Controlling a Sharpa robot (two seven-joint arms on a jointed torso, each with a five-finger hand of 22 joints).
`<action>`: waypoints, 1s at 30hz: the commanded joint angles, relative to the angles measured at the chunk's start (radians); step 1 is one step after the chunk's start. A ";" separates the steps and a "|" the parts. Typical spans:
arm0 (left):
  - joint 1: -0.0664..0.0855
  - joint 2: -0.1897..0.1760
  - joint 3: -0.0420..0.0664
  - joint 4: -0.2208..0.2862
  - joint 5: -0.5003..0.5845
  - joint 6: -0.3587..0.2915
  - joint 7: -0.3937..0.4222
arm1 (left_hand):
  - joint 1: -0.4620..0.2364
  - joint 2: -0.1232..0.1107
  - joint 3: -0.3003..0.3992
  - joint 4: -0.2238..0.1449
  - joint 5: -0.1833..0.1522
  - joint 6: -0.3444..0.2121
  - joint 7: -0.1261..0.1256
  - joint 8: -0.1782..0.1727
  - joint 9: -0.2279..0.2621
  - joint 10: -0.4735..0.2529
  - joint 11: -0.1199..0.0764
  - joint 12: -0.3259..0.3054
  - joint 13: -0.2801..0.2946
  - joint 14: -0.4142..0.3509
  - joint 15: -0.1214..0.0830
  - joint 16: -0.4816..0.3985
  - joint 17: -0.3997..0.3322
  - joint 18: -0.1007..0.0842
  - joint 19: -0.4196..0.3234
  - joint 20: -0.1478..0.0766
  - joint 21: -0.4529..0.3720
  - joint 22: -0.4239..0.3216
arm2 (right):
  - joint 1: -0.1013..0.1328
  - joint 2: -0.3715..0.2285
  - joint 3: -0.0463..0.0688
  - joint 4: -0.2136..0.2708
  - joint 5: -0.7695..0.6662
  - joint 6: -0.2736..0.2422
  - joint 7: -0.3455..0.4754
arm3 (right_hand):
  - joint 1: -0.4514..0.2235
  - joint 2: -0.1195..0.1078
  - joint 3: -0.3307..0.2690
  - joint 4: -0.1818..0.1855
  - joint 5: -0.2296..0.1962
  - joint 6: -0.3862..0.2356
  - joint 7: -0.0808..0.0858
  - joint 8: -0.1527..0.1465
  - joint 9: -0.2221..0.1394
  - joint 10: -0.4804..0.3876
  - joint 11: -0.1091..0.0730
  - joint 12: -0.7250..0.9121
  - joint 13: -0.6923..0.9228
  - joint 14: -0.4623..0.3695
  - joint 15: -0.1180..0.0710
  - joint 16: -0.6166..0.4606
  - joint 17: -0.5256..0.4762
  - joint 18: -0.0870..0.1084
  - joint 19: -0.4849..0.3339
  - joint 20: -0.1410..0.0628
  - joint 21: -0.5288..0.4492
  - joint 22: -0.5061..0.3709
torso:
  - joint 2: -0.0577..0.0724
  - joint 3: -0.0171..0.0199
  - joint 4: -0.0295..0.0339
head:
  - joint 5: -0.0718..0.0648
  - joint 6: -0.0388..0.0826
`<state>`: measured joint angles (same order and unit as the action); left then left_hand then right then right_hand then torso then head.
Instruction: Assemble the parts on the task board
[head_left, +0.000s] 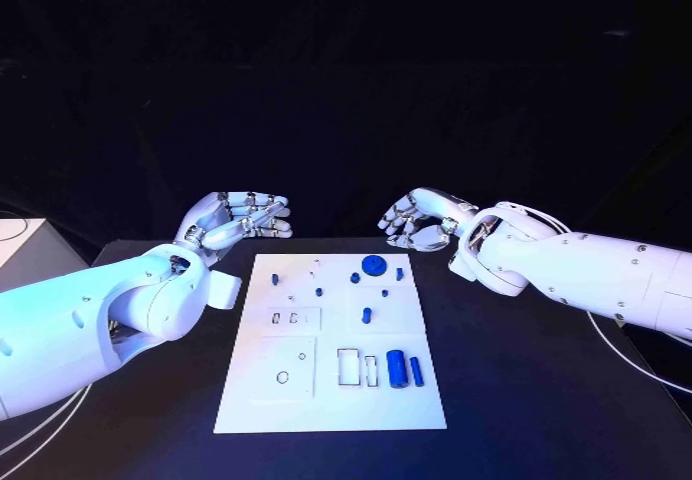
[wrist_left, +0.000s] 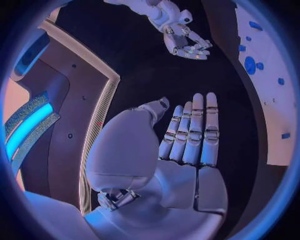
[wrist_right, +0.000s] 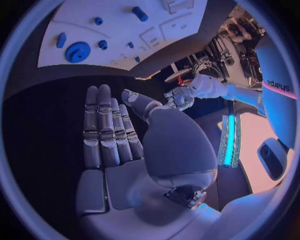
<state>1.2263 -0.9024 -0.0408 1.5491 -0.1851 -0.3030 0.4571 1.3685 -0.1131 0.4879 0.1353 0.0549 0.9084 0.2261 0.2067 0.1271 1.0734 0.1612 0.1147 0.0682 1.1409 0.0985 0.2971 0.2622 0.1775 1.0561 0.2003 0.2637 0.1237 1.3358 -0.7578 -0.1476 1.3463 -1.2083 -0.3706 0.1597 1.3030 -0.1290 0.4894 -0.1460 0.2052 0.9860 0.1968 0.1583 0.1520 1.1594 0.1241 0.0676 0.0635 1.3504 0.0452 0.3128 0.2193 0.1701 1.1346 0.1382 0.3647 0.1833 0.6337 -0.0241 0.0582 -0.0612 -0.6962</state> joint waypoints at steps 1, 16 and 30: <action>0.003 -0.021 0.002 0.037 -0.022 0.068 -0.022 | -0.003 -0.014 0.014 -0.005 0.004 0.012 -0.004 0.005 0.003 0.023 -0.009 -0.010 0.001 0.047 -0.015 0.028 0.036 0.006 0.038 -0.019 0.032 0.014 | 0.005 0.012 0.001 0.000 -0.223 0.072 -0.088 | 0.006 -0.029 0.000 0.015 -0.002 0.050 -0.024 -0.018 -0.010 0.063 -0.037 -0.006 0.001 0.147 -0.053 0.316 0.215 0.009 0.144 -0.065 0.227 0.137 | 0.025 -0.0054 0.0179 | -0.008 0.005; 0.004 -0.089 0.006 0.178 -0.015 0.102 -0.030 | -0.038 -0.028 0.044 -0.028 0.003 0.023 -0.015 0.000 0.015 0.055 -0.023 -0.050 0.000 0.096 -0.043 0.230 0.244 0.000 0.071 -0.057 0.200 0.113 | 0.006 0.101 0.000 -0.084 -0.365 0.108 -0.136 | -0.024 -0.095 0.054 0.057 -0.018 0.018 -0.026 -0.054 -0.013 -0.051 -0.019 -0.007 0.002 0.141 -0.038 0.916 0.777 -0.032 0.257 -0.039 0.565 0.508 | 0.060 -0.0152 0.0555 | -0.039 0.015; 0.009 -0.108 0.011 0.215 -0.012 0.104 -0.033 | -0.042 -0.031 0.047 -0.030 0.003 0.016 -0.011 -0.005 0.015 0.047 -0.020 -0.051 -0.001 0.075 -0.040 0.252 0.265 -0.001 0.053 -0.055 0.218 0.126 | -0.006 0.144 -0.005 -0.129 -0.392 0.161 -0.147 | -0.020 -0.091 0.049 0.065 -0.021 0.015 -0.034 -0.056 -0.011 -0.053 -0.025 -0.004 0.004 0.142 -0.040 0.963 0.826 -0.044 0.278 -0.038 0.640 0.603 | 0.080 -0.0209 0.0697 | -0.055 0.008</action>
<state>1.2333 -1.0106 -0.0306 1.7601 -0.1978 -0.2201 0.4226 1.3353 -0.1463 0.5275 0.1061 0.0548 0.9275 0.2139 0.2066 0.1409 1.1244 0.1411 0.0694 0.0681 1.2216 0.0606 0.5429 0.5263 0.1773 1.1145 0.1467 0.4763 0.2486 1.3311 -0.6154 -0.1520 1.2196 -1.5688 -0.2531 0.0228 1.2795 -0.2162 0.5381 -0.0839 0.1879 1.0041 0.1640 0.1041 0.1397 1.1137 0.1011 0.0647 0.0665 1.4683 0.0015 1.2727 1.0456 0.1391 1.4075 0.0986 1.0043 0.7862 0.7086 -0.0428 0.1237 -0.1133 -0.6879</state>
